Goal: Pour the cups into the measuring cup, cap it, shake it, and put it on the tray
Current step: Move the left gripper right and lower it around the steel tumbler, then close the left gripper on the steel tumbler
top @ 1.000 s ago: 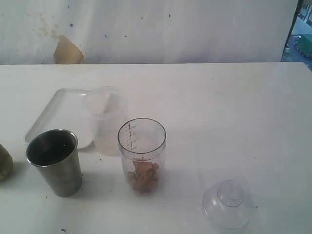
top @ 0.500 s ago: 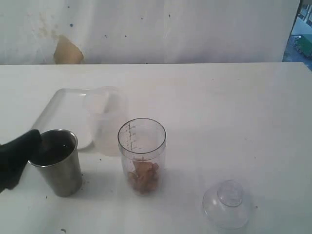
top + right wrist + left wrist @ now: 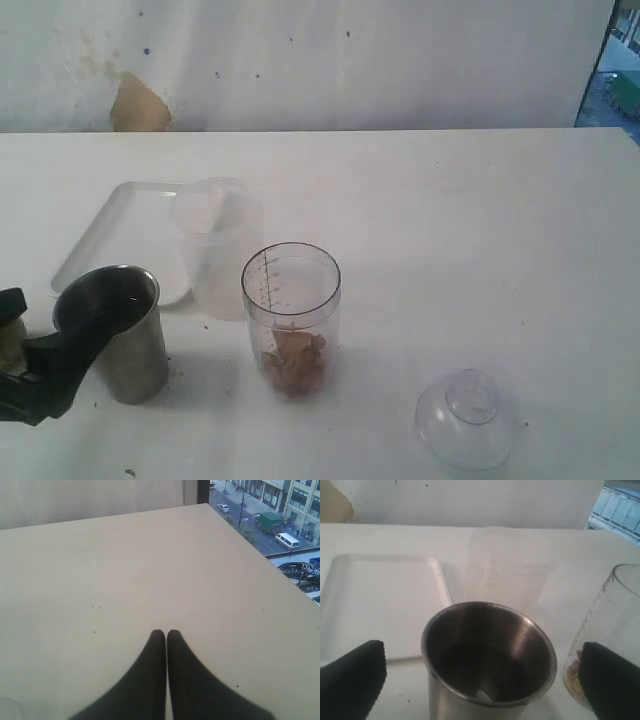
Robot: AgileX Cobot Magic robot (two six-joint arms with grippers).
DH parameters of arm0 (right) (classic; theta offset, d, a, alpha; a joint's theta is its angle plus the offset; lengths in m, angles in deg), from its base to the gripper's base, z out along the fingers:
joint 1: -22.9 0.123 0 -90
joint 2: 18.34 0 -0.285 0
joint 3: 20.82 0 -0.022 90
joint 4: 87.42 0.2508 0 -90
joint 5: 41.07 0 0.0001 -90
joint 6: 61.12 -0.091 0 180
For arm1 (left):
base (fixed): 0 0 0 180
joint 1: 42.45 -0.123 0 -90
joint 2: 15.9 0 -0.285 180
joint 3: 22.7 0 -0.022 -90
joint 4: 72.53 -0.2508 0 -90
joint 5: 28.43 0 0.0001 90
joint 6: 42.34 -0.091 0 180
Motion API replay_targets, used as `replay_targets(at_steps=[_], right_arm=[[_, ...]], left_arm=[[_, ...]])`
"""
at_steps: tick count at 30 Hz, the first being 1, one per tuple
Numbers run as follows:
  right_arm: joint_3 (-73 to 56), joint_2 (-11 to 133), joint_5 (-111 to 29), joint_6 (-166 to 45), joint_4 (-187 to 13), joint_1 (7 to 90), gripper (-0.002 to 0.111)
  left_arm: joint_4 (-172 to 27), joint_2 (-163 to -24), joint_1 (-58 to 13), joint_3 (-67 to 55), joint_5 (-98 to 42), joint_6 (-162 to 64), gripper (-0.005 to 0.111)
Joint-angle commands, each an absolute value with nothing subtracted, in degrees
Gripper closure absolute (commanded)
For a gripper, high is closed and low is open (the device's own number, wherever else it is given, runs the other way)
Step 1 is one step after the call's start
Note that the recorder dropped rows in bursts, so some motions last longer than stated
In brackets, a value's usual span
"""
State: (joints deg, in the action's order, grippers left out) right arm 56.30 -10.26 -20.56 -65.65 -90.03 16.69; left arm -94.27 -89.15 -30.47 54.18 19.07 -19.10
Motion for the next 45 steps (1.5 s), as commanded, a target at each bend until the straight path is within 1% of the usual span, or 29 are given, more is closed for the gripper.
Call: replay_targets(at_steps=[1, 5, 10, 13, 16, 26, 29, 37, 43, 45], right_arm=[[56.39, -10.55, -20.96, -65.88, -90.19, 16.45, 0.107], [56.39, -10.55, -20.96, -65.88, -90.19, 16.45, 0.107], [56.39, -10.55, -20.96, -65.88, -90.19, 16.45, 0.107], [56.39, -10.55, -20.96, -65.88, -90.19, 16.45, 0.107], [56.39, -10.55, -20.96, -65.88, -90.19, 16.45, 0.107], [56.39, -10.55, -20.96, -65.88, -90.19, 16.45, 0.107], [56.39, -10.55, -20.96, -65.88, -90.19, 16.45, 0.107], [56.39, -10.55, -20.96, -65.88, -90.19, 16.45, 0.107], [56.39, -10.55, -20.96, -65.88, -90.19, 16.45, 0.107], [56.39, -10.55, -20.96, -65.88, -90.19, 16.45, 0.107]], left_arm=[[-95.42, -94.05, -30.21, 54.51, 23.60, -20.60, 0.002], [-95.30, -95.07, -30.21, 54.51, 27.09, -22.42, 0.002], [-99.82, -95.07, -30.21, 54.51, 26.87, -20.90, 0.002], [-101.47, -95.07, -30.21, 54.51, 25.08, -19.54, 0.002], [-98.11, -95.07, -30.21, 54.51, 22.27, -19.21, 0.002], [-99.43, -95.47, -30.21, 54.51, 20.79, -19.31, 0.002], [-99.69, -98.21, -30.21, 54.51, 21.20, -19.31, 0.002], [-99.69, -107.85, -30.21, 54.51, 27.99, -24.71, 0.002], [-100.26, -114.87, -30.21, 50.65, 28.54, -26.86, 0.002], [-100.52, -117.33, -30.21, 49.92, 31.64, -29.47, 0.002]])
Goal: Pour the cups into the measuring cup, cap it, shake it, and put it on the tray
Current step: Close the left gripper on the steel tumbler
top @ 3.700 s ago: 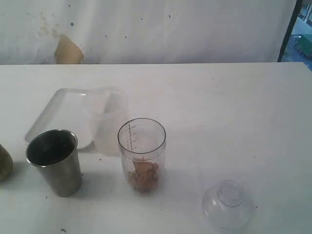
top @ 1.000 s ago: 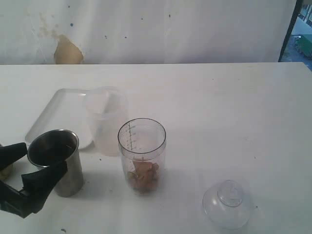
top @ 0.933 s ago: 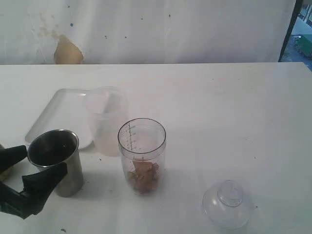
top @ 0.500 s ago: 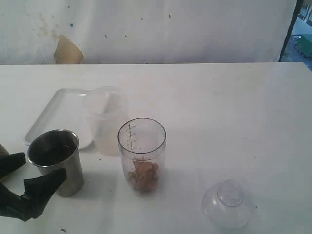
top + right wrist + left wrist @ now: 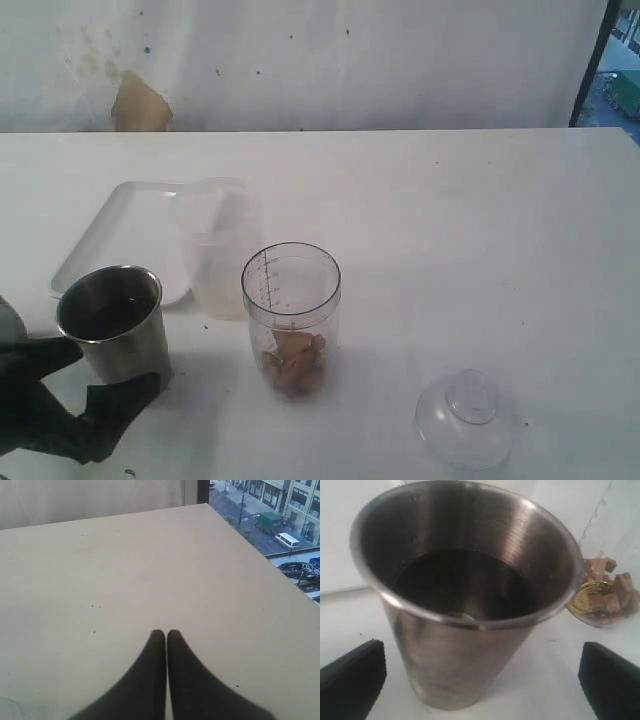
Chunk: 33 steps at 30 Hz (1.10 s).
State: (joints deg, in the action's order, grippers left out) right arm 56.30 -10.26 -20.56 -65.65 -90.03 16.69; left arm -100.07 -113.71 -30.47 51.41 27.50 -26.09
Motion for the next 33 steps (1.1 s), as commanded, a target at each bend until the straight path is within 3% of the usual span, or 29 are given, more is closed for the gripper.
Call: replay_targets(at_steps=[1, 33], right_arm=[[56.39, -10.55, -20.96, -65.88, -90.19, 16.45, 0.107], [56.39, -10.55, -20.96, -65.88, -90.19, 16.45, 0.107]], left_arm=[[-100.52, -118.51, -30.21, 49.55, 33.04, -31.29, 0.002], [-95.40, -133.91, -30.21, 40.15, 41.53, -43.91, 0.002]])
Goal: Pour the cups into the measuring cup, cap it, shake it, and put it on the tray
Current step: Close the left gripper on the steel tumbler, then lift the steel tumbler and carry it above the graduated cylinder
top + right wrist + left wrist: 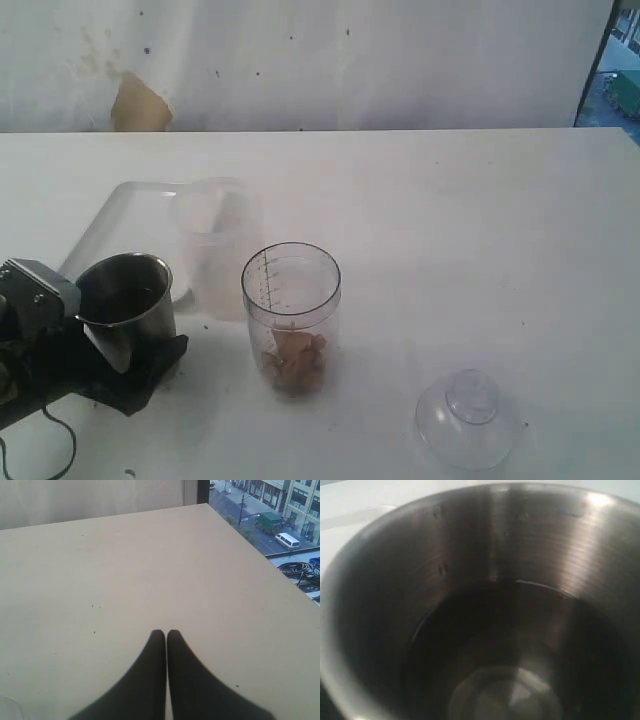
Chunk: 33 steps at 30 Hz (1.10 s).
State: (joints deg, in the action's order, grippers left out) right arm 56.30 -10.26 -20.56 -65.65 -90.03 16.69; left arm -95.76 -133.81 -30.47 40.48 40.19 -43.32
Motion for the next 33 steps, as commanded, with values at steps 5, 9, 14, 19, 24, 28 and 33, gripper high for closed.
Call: replay_targets(at_steps=[5, 9, 14, 19, 24, 28, 33], right_arm=[[56.39, -10.55, -20.96, -65.88, -90.19, 16.45, 0.107], [56.39, -10.55, -20.96, -65.88, -90.19, 16.45, 0.107], [56.39, -10.55, -20.96, -65.88, -90.19, 16.45, 0.107], [56.39, -10.55, -20.96, -65.88, -90.19, 16.45, 0.107], [56.39, -10.55, -20.96, -65.88, -90.19, 16.45, 0.107], [56.39, -10.55, -20.96, -65.88, -90.19, 16.45, 0.107], [56.39, -10.55, -20.96, -65.88, -90.19, 16.45, 0.107]], left_arm=[[-95.54, -133.91, -30.21, 40.15, 41.53, -43.91, 0.002], [-95.54, -133.91, -30.21, 40.15, 41.53, -43.91, 0.002], [-95.86, -133.91, -30.21, 40.06, 41.53, -43.73, 0.002], [-96.22, -133.91, -30.21, 40.06, 41.53, -43.40, 0.002], [-98.54, -133.78, -30.21, 39.02, 41.53, -41.71, 0.002], [-98.80, -133.68, -30.21, 39.02, 41.53, -41.71, 0.002], [-98.80, -133.68, -30.21, 39.02, 41.53, -41.71, 0.002]])
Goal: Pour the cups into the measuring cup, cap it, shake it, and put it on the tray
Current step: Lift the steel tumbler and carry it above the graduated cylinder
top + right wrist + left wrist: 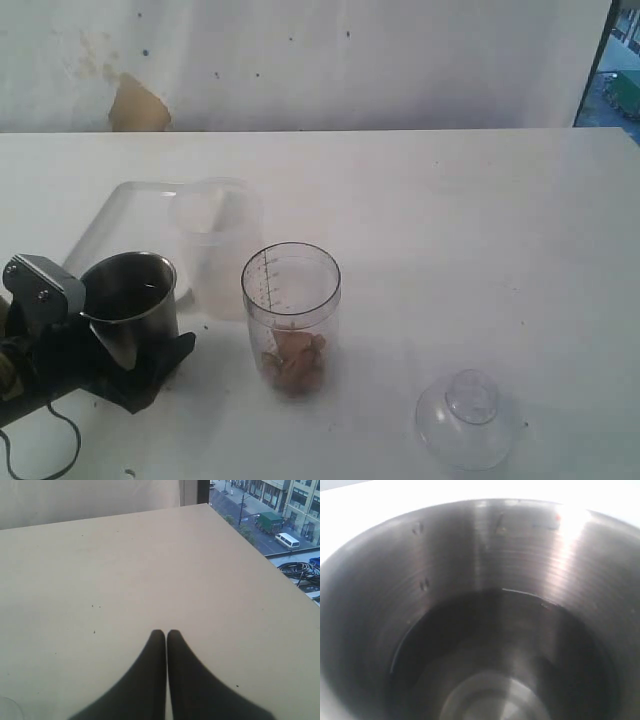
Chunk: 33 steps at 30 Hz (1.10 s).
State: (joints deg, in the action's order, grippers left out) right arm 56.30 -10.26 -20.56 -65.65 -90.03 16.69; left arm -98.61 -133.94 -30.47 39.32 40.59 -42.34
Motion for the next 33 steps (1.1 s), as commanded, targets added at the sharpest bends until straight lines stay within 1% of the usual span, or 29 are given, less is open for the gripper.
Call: replay_targets(at_steps=[1, 3, 5, 6, 8, 12, 13, 14, 15, 16, 17, 21, 28, 33], right_arm=[[56.39, -10.55, -20.96, -65.88, -90.19, 16.45, 0.107], [56.39, -10.55, -20.96, -65.88, -90.19, 16.45, 0.107], [56.39, -10.55, -20.96, -65.88, -90.19, 16.45, 0.107], [56.39, -10.55, -20.96, -65.88, -90.19, 16.45, 0.107], [56.39, -10.55, -20.96, -65.88, -90.19, 16.45, 0.107], [56.39, -10.55, -20.96, -65.88, -90.19, 16.45, 0.107], [56.39, -10.55, -20.96, -65.88, -90.19, 16.45, 0.107], [56.39, -10.55, -20.96, -65.88, -90.19, 16.45, 0.107], [56.39, -10.55, -20.96, -65.88, -90.19, 16.45, 0.107], [56.39, -10.55, -20.96, -65.88, -90.19, 16.45, 0.107], [56.39, -10.55, -20.96, -65.88, -90.19, 16.45, 0.107], [56.39, -10.55, -20.96, -65.88, -90.19, 16.45, 0.107], [56.39, -10.55, -20.96, -65.88, -90.19, 16.45, 0.107], [56.39, -10.55, -20.96, -65.88, -90.19, 16.45, 0.107]], left_arm=[[-98.69, -133.70, -30.21, 39.02, 41.53, -41.71, 0.002], [-98.59, -133.70, -30.21, 39.02, 41.53, -41.71, 0.003], [-98.59, -133.70, -30.21, 39.02, 41.53, -41.71, 0.008], [-98.59, -133.70, -30.21, 39.02, 41.53, -41.71, 0.012], [-98.59, -133.70, -30.21, 39.02, 41.53, -41.71, 0.024], [-98.59, -133.70, -30.21, 39.02, 41.53, -41.71, 0.055], [-98.75, -133.70, -30.21, 39.02, 41.53, -41.71, 0.067], [-98.83, -133.70, -30.21, 39.02, 41.53, -41.71, 0.076], [-98.83, -133.70, -30.21, 39.02, 41.53, -41.71, 0.088], [-98.83, -133.70, -30.21, 39.02, 41.53, -41.71, 0.101], [-98.83, -133.70, -30.21, 39.02, 41.53, -42.02, 0.106], [-98.83, -133.17, -30.21, 39.02, 41.53, -42.34, 0.106], [-101.92, -126.46, -30.21, 39.02, 41.53, -42.04, 0.106], [-102.81, -121.44, -30.21, 39.02, 41.53, -35.59, 0.106]])
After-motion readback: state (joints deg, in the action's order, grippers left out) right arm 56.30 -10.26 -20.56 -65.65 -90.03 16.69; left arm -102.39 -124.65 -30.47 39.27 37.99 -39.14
